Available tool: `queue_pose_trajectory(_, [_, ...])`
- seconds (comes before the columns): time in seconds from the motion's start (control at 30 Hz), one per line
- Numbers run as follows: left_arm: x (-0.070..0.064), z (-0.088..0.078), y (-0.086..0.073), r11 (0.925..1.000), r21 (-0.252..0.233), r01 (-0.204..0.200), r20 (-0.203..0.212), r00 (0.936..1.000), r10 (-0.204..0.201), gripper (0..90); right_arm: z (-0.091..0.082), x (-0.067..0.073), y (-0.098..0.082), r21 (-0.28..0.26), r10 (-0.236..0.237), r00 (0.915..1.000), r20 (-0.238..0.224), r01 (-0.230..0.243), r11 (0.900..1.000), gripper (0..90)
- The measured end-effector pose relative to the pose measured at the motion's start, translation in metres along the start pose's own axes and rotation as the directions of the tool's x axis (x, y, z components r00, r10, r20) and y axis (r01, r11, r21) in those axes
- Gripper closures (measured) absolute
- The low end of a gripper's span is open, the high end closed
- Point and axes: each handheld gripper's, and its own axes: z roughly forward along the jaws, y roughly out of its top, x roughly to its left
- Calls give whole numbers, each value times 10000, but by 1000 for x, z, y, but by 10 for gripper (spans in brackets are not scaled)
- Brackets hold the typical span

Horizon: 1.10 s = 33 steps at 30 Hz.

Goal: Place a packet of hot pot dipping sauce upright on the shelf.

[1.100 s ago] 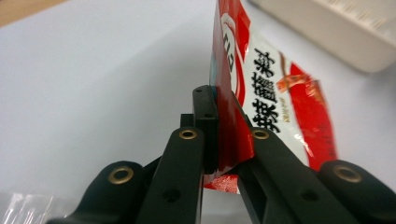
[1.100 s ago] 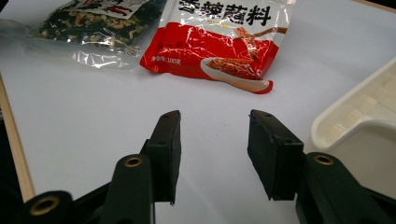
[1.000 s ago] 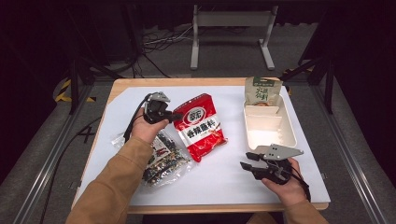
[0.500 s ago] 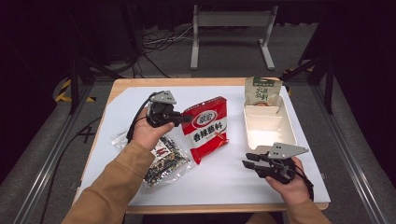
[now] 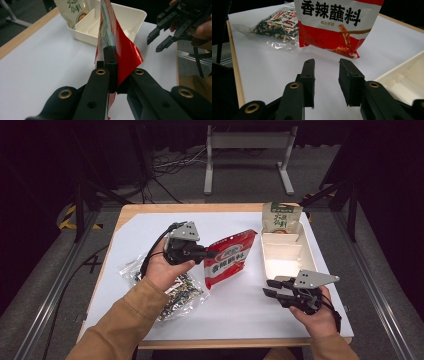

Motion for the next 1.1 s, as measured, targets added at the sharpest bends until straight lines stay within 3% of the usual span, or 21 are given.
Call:
queue_pose_trajectory(0.23, [-16,-5,9,9986,-43,-520,593,9969,522,891,-6,-4,16,-30,-253,9997,-3,253,9997,542])
queue_pose_trajectory(0.6, [-45,-5,21,9904,-134,-1378,1504,9789,1382,891,-3,-11,25,-181,-179,9994,-291,174,9997,483])
queue_pose_trajectory(0.67, [-48,-5,22,9883,-113,-1521,1598,9754,1520,891,-1,-11,27,-332,-188,9984,-533,170,9993,480])
queue_pose_trajectory(0.8, [-50,-3,22,9856,-95,-1691,1713,9708,1682,890,4,-7,31,-612,-234,9908,-1335,153,9980,564])
queue_pose_trajectory(0.93, [-51,-3,22,9845,-78,-1753,1723,9696,1740,890,7,-5,32,-499,-329,9877,-1528,255,9984,623])
queue_pose_trajectory(0.97, [-51,-3,21,9846,-83,-1745,1679,9704,1734,890,10,-4,33,-303,-421,9861,-1610,377,9988,699])
queue_pose_trajectory(1.1, [-48,-7,19,9870,-190,-1599,1494,9756,1609,890,10,-5,34,-289,-428,9787,-2010,377,9989,813])
